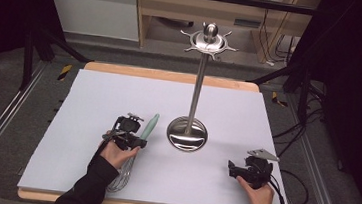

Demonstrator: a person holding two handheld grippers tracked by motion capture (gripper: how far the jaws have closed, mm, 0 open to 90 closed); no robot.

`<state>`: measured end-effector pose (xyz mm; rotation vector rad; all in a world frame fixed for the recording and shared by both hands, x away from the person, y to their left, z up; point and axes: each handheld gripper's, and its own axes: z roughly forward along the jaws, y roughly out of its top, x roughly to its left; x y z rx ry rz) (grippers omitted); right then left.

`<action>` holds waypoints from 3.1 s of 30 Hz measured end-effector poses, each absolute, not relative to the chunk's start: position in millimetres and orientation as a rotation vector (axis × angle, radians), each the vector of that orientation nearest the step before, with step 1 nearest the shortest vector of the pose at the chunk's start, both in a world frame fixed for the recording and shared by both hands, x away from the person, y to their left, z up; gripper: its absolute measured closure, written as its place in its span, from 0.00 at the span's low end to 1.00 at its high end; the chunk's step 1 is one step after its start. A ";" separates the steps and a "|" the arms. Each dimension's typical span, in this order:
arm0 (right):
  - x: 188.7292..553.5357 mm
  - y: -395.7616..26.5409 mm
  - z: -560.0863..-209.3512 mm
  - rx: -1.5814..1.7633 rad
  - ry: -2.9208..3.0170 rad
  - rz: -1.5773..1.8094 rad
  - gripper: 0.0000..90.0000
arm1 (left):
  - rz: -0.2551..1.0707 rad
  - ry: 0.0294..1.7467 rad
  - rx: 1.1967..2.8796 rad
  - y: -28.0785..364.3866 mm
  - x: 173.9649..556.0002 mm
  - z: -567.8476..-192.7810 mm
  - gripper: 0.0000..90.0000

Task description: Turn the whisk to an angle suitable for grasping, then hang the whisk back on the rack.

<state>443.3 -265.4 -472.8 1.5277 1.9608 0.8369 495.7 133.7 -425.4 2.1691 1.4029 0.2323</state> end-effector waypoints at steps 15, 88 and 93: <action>443.3 -265.7 -472.9 1.529 1.962 0.833 0.08 | 0.311 1.269 2.058 151.1 469.2 -403.5 0.77; 439.3 -267.8 -469.7 1.497 1.903 0.857 0.08 | 0.599 0.838 1.593 137.9 453.5 -275.2 0.77; 439.8 -268.0 -470.2 1.495 1.902 0.852 0.08 | 0.600 0.824 1.596 134.5 452.8 -273.1 0.77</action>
